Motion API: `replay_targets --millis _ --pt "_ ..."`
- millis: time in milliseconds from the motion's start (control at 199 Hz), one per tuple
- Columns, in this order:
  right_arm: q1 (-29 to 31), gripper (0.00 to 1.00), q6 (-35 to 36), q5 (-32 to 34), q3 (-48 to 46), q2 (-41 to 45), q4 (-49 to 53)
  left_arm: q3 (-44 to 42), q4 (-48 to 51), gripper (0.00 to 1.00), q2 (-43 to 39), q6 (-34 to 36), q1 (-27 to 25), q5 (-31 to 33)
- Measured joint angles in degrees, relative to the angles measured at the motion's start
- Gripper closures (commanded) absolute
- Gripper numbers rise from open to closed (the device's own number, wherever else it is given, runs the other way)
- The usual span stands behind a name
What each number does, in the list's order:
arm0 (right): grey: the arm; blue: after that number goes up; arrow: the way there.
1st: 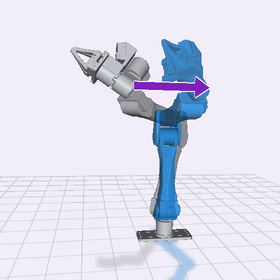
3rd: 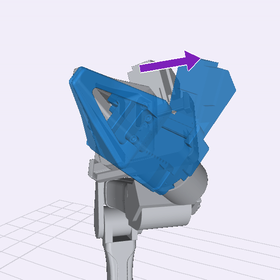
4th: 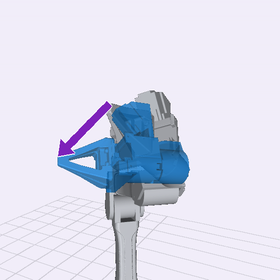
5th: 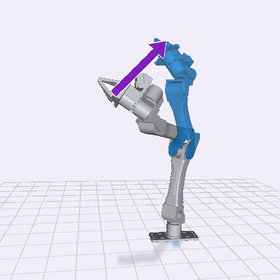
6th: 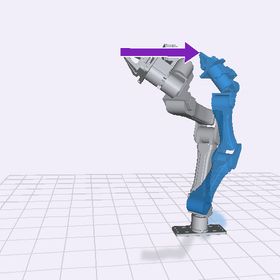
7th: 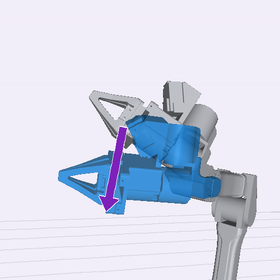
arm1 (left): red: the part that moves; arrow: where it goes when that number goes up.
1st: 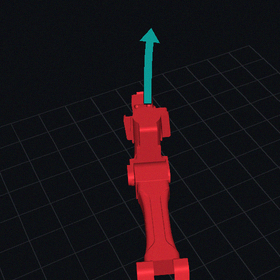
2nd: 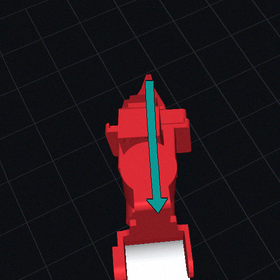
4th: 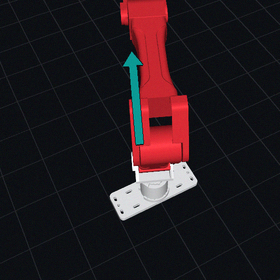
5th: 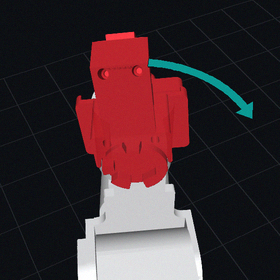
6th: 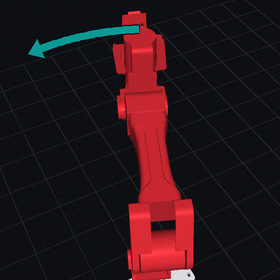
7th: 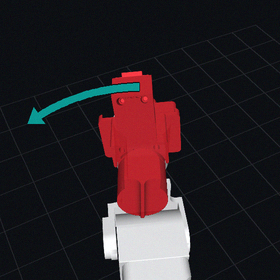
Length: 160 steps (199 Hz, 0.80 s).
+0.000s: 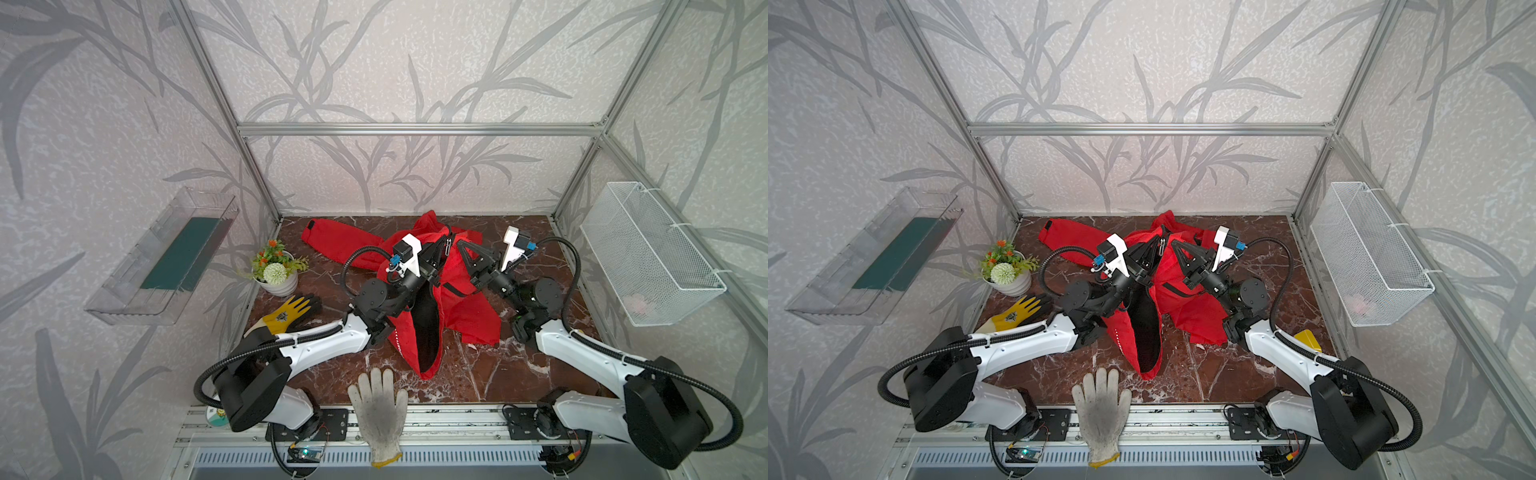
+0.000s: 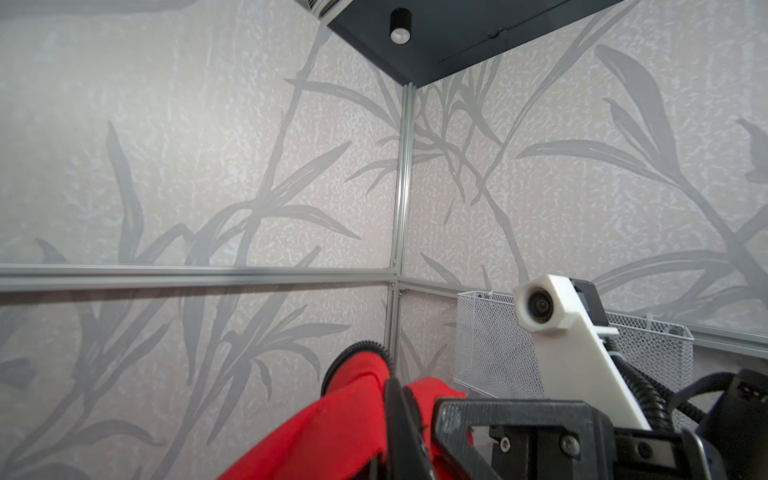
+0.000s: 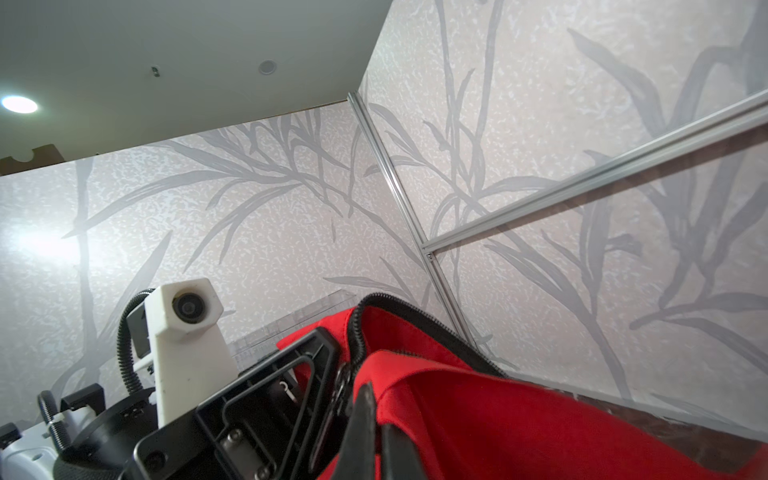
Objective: Zip up the jacket
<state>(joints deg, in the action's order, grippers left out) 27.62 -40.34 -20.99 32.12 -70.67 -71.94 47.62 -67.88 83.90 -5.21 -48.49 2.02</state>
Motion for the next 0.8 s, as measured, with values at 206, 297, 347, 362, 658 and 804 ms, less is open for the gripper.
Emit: replay_targets --millis 206,297,347,362,658,804 --pt "-1.0 1.00 3.0 5.0 -5.9 -2.1 0.6 -0.3 -3.2 1.00 10.3 -14.9 3.5 -2.3" --pt "-2.0 1.00 3.1 7.0 -7.7 -3.9 0.7 0.5 -4.7 1.00 15.0 -19.2 4.2 -3.9" --pt "-2.7 1.00 3.2 7.8 -8.7 -4.8 0.6 0.9 -5.1 1.00 16.8 -20.7 4.1 -4.2" --pt "-2.9 1.00 3.2 8.0 -8.9 -5.0 0.6 1.0 -5.1 1.00 17.3 -21.2 4.1 -4.3" --pt "-5.7 1.00 2.0 7.4 -10.6 -9.4 -0.4 1.4 -9.0 1.00 23.9 -28.0 3.8 -4.8" --pt "-6.8 1.00 0.9 7.0 -10.3 -13.1 -1.1 1.8 -9.5 1.00 26.5 -29.5 3.8 -4.4"
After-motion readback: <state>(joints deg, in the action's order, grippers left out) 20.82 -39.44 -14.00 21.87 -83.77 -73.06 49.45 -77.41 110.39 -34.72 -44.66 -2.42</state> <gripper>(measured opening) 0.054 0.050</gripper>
